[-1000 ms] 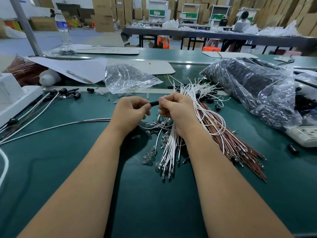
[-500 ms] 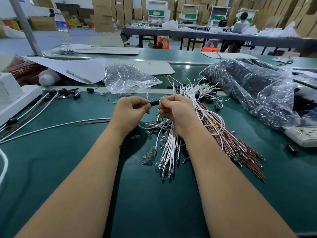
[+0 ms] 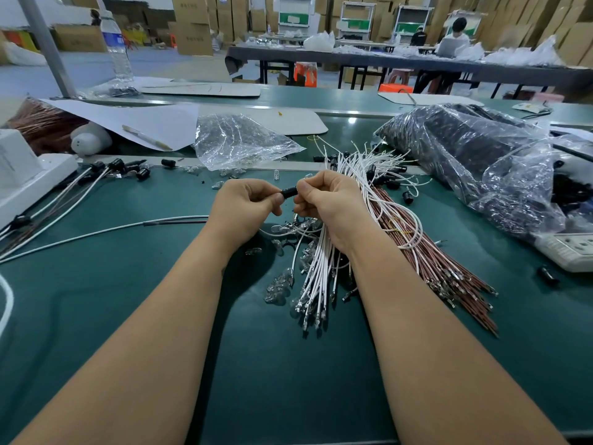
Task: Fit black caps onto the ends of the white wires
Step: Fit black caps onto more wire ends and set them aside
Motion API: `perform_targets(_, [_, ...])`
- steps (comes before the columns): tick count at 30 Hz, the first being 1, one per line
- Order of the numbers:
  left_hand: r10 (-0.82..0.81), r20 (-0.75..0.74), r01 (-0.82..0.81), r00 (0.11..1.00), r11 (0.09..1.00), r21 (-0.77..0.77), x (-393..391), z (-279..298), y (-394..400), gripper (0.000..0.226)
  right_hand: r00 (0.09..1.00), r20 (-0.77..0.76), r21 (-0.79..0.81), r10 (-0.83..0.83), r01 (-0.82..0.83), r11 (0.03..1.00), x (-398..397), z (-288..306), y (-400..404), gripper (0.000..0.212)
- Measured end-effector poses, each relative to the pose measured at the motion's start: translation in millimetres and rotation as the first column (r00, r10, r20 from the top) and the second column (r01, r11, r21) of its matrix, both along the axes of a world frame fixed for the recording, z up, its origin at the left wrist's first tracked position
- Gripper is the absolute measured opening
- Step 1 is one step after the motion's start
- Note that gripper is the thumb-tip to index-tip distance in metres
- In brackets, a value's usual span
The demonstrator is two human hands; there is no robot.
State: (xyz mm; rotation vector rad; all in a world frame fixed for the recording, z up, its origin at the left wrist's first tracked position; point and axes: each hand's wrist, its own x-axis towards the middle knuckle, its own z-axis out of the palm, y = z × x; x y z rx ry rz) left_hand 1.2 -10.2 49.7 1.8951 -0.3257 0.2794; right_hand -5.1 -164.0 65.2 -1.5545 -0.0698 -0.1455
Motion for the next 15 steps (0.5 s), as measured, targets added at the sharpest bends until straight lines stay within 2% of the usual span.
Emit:
perform_targets(3, [-0.002, -0.007, 0.002, 1.0, 1.0, -0.004, 2, -1, 0, 0.014, 0.999, 0.016, -0.035, -0.03, 0.031, 0.999, 0, 0, 2, 0.017])
perform_targets(8, [-0.009, -0.016, 0.009, 1.0, 1.0, 0.013, 4, -2, 0, 0.012, 0.986, 0.066, -0.198, -0.155, 0.165, 0.966, 2, -4, 11, 0.014])
perform_targets(12, [-0.02, -0.017, 0.02, 1.0, 1.0, 0.002, 5, -1, 1, 0.01, 0.986, 0.08, -0.218, -0.148, 0.162, 0.962, 0, -3, 12, 0.012])
perform_targets(15, [-0.001, -0.015, 0.002, 1.0, 1.0, 0.004, 6, 0, 1, 0.012, 0.973, 0.106, -0.182, -0.206, 0.223, 0.958, 1, 0, 10, 0.011])
